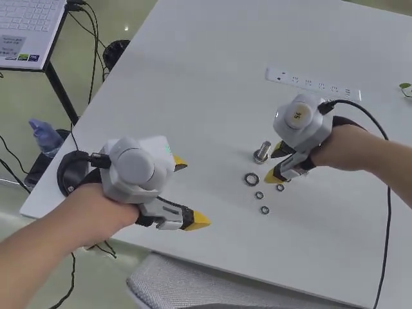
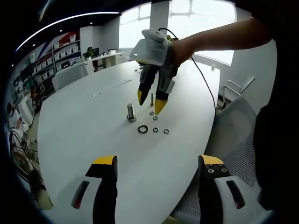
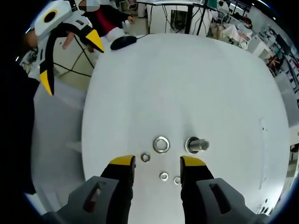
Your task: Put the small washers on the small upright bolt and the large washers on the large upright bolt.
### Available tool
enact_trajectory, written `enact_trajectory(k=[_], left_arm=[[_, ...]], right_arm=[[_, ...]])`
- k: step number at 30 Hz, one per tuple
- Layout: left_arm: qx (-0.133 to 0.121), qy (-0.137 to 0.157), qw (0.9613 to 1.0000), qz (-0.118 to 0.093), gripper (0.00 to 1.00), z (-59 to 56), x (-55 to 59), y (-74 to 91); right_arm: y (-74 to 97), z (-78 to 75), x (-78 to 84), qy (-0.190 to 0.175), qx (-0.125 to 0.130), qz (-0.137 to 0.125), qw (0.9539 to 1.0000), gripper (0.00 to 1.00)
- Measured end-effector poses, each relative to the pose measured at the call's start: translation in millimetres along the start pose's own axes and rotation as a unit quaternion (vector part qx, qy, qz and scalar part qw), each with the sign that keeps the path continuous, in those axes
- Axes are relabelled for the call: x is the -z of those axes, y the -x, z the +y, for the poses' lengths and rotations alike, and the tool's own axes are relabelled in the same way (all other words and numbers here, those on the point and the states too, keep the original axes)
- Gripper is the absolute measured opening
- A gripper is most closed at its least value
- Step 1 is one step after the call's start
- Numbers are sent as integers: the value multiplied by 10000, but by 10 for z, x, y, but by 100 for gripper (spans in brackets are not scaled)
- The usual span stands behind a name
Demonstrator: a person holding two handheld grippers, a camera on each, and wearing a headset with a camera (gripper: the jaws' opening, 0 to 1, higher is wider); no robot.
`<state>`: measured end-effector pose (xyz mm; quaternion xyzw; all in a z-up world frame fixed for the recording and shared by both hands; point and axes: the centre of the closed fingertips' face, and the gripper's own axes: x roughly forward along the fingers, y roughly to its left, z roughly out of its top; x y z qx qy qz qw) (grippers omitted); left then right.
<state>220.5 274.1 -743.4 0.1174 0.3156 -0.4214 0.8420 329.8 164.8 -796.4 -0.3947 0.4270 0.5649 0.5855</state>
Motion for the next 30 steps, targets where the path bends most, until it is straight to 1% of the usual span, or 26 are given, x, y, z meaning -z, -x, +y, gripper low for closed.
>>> enact_trajectory(k=[2,4,6,7,10,13,16,19,22,26,28,30], left_arm=[[0,-11,10000,-59,70,-2,-19,10],[-4,-11,10000,-49,70,-2,-16,11],[-13,-33,10000,-43,70,-4,-12,18],[-17,-44,10000,-69,70,-6,-17,21],[-16,-14,9999,-98,70,-8,-18,17],[-20,-29,10000,-77,69,-23,5,18],[-50,-39,10000,-52,71,-10,20,14],[-92,-36,9999,-129,72,10,-15,26],[-148,-46,9997,-168,73,34,-48,31],[-120,-29,9998,-136,75,17,-37,15],[-36,-35,9999,-150,76,-27,-31,4],[-1,-66,9999,-109,77,-59,-6,3]], right_arm=[[-12,17,-11,-13,26,-9,10000,40],[-24,8,-14,-51,58,-19,10000,41],[-59,-47,-17,-111,109,-85,9998,42],[-74,-62,-22,-210,103,-125,9996,41],[-105,-59,-44,-298,114,-210,9993,41],[-179,-57,-35,-272,139,-183,9994,41],[-273,-32,-18,-338,64,-161,9993,41],[-333,-26,3,-308,61,-111,9994,41],[-388,-42,3,-336,53,-138,9993,41],[-456,-81,11,-348,99,-143,9992,41],[-494,-83,21,-347,94,-100,9993,41],[-532,-77,31,-322,83,-63,9994,41]])
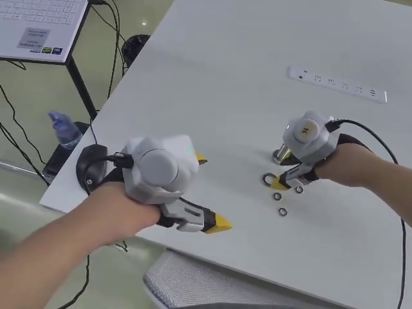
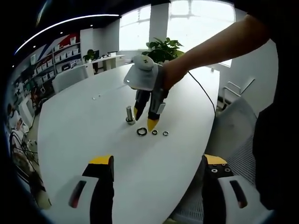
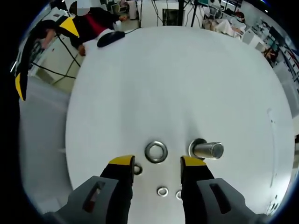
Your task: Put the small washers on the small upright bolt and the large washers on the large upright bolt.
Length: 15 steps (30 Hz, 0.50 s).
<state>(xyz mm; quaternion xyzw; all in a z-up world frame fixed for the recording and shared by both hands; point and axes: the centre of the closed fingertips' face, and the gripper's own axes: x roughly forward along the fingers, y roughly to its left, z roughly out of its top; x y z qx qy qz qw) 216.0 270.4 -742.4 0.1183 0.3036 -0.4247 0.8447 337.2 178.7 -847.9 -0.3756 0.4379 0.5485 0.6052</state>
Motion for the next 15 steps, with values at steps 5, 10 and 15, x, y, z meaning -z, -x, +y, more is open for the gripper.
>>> enact_trajectory(k=[5,10,15], left_arm=[[44,48,10000,-19,78,-26,-1,-16],[124,28,9999,66,76,-56,25,-35],[135,30,9999,77,73,-48,32,-29]], right_arm=[[-88,11,17,20,-14,88,10000,41],[-157,-16,22,34,39,128,9999,41],[-183,-12,28,49,65,145,9999,41]])
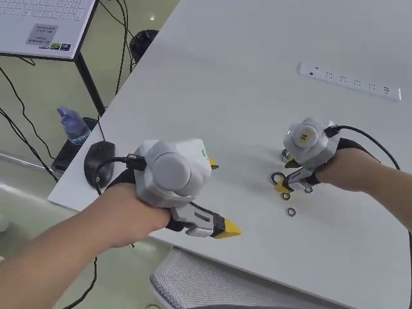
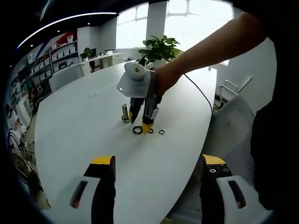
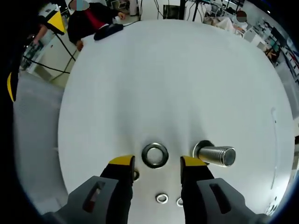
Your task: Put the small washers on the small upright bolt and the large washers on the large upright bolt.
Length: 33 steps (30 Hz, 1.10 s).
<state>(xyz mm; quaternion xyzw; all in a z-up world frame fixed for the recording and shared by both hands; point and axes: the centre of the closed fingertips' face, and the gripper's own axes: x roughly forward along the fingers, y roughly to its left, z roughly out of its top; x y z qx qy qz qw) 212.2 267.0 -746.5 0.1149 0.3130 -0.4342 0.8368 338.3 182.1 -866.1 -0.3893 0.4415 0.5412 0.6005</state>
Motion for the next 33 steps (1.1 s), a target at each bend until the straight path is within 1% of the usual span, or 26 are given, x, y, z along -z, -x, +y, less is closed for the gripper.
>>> enact_trajectory(k=[6,12,14,17,21,25,28,30,33], left_arm=[[11,32,10000,47,72,-10,44,5],[22,30,9999,94,71,-18,65,3],[24,26,10000,75,70,-17,54,2],[15,19,10000,58,70,-10,45,2],[-11,51,10000,57,70,1,46,8],[-35,53,9999,78,69,7,66,20],[-41,65,9999,75,69,6,84,32],[-44,82,9999,103,69,5,99,38],[-52,61,9999,118,68,10,109,47]], right_arm=[[-11,0,0,5,56,-5,10000,41],[-14,-4,9,36,63,-5,10000,39],[-15,-7,13,17,68,12,10000,38],[-11,-13,11,5,92,82,9999,29],[-9,-13,12,4,101,179,9998,29],[-11,15,10,61,89,292,9995,25],[-30,19,16,125,138,441,9989,25],[-30,-2,20,8,130,498,9987,24],[-33,6,24,72,151,586,9981,23]])
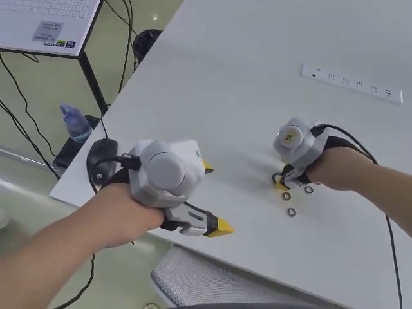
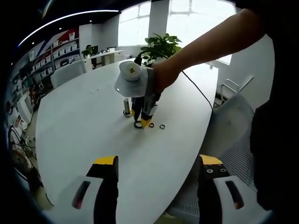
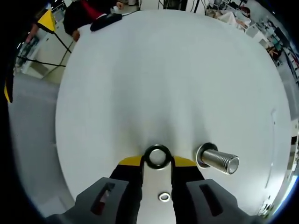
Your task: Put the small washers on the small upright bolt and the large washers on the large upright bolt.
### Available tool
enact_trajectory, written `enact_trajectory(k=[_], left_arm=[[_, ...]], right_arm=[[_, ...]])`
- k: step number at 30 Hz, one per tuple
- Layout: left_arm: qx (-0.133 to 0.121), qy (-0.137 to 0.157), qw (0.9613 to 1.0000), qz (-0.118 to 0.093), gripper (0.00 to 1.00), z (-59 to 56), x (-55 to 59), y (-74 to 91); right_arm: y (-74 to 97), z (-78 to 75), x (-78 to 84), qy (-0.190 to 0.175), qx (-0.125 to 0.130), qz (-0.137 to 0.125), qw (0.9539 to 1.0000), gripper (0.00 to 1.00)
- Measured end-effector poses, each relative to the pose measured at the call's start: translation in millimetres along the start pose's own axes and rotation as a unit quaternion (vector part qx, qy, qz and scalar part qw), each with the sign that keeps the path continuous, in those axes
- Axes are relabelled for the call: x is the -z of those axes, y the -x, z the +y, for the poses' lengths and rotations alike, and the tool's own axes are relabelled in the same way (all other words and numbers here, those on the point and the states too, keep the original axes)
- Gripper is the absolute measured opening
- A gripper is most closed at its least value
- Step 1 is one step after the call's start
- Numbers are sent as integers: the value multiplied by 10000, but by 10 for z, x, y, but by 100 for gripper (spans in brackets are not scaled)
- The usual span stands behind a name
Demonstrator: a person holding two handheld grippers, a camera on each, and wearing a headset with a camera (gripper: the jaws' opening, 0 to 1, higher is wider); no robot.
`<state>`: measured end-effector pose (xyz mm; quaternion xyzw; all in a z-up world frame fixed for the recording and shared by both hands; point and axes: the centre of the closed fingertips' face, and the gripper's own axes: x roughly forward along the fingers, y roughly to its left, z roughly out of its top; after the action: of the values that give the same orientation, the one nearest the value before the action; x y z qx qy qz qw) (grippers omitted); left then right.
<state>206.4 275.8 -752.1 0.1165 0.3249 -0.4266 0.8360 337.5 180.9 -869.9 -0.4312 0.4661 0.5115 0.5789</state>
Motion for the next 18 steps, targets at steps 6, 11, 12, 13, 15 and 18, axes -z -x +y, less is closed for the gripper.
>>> enact_trajectory(k=[6,11,12,13,15,18], left_arm=[[-54,-6,10000,-51,68,1,-53,33],[-118,25,9999,-84,68,14,-78,36],[-115,23,9999,-80,68,9,-78,34],[-113,-6,9999,-54,68,2,-68,35],[-97,-22,9999,-32,67,-13,-57,35],[-99,-14,9999,-30,67,-21,-48,44]], right_arm=[[11,-26,19,-66,-23,-182,9998,21],[13,-13,18,-37,-31,-224,9997,21],[15,-9,16,-37,-29,-226,9997,21],[15,-6,17,-38,-25,-225,9997,21],[18,2,27,17,-27,-199,9998,21],[40,-17,54,3,-11,-159,9999,21]])
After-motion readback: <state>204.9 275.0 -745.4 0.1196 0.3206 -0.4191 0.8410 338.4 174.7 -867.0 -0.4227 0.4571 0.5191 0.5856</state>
